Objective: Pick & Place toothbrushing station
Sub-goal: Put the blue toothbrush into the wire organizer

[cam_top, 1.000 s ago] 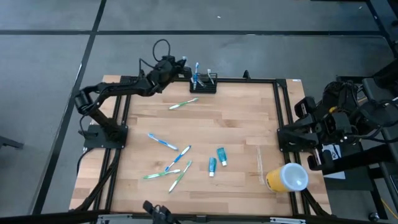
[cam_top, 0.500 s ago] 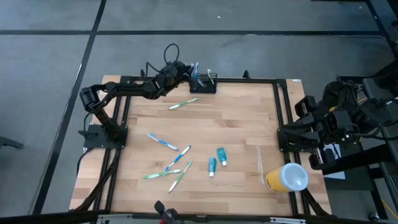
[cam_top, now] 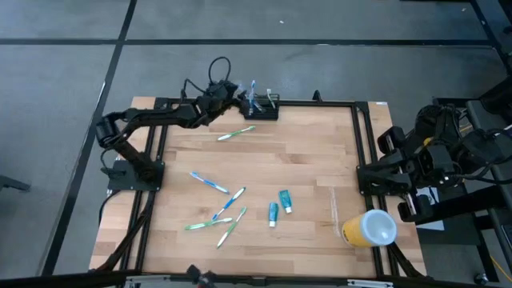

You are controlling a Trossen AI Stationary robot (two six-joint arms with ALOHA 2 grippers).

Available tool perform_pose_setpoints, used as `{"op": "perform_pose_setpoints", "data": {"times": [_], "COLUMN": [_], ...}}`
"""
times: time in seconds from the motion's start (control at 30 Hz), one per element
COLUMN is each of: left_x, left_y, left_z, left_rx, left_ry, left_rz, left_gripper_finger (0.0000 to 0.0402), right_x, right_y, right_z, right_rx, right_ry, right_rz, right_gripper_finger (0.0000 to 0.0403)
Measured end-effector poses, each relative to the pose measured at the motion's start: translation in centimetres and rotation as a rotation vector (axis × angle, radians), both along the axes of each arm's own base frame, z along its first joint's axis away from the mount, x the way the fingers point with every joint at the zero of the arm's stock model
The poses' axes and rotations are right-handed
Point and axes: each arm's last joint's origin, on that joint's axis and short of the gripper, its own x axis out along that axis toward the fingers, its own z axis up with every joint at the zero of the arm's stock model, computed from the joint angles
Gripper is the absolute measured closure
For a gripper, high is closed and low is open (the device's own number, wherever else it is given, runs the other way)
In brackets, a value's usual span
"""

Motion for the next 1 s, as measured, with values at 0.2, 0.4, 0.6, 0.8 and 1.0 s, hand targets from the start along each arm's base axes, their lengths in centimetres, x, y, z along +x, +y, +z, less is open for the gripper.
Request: {"op": "perform_pose_setpoints", "data": {"times": [0.2,0.4,0.6,0.8,1.0], "left_x": [-3.6,-3.4,-3.9,-5.4,-6.1], "left_y": [-2.5,-5.1,-8.6,-12.5,-15.7], "left_z": [-1.6,-3.1,-4.8,-4.6,-3.8], "left_rx": [-0.377,-0.420,-0.689,-0.952,-1.093], "left_ry": [0.286,0.568,0.735,0.758,0.522], "left_rz": [-0.030,-0.267,-0.580,-0.222,0.225], "left_gripper_finger": [0.0239,0.0258,0.0256,0.0257,0.0256], "right_x": [0.0,0.0,0.0,0.0,0.0], "right_y": [0.0,0.1,0.1,0.3,0.4], "right_z": [0.0,0.0,0.0,0.0,0.0], "right_rx": [-0.009,-0.025,-0.008,-0.002,-0.001], "right_ry": [0.000,-0.001,-0.004,-0.004,-0.005], "right_rz": [-0.002,-0.005,-0.001,0.008,0.004], "right_gripper_finger": [0.0333,0.0333,0.0333,0.0333,0.0333]}}
